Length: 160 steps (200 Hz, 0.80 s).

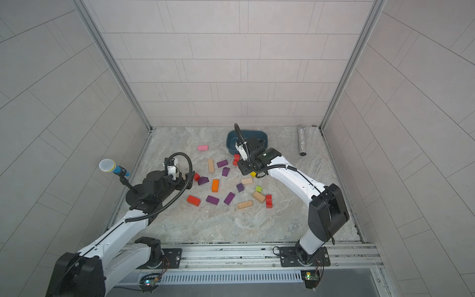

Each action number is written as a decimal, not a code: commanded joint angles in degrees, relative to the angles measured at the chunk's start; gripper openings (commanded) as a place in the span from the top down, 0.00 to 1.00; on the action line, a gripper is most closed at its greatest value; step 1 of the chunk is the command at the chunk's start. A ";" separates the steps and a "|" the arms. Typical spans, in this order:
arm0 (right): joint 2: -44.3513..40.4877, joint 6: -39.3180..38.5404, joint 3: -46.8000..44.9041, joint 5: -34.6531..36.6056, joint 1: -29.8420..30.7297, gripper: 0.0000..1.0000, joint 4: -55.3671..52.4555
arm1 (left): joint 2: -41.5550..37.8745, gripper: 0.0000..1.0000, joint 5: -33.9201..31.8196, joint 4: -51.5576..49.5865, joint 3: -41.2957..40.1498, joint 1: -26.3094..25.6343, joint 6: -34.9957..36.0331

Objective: Pick purple bricks into the storage bin
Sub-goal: Pick up the building block from the center of the board.

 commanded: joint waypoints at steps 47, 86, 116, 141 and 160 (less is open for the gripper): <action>2.69 3.06 -7.11 3.62 7.63 0.46 6.19 | -1.71 0.00 1.05 1.46 -0.49 -0.12 -1.24; 6.92 3.76 -9.29 4.80 8.23 0.44 9.88 | -1.19 0.00 1.68 2.82 -0.88 -0.14 -0.92; 8.98 3.76 -9.11 5.57 8.23 0.43 11.26 | -0.68 0.00 3.10 5.38 -1.66 -0.14 -1.05; 9.50 3.55 -8.37 6.30 8.23 0.43 11.28 | -0.68 0.00 5.01 6.99 -2.24 -0.17 -0.90; 9.96 3.16 -7.64 7.45 8.23 0.43 11.20 | -0.58 0.00 9.89 8.80 -2.80 -0.22 -0.87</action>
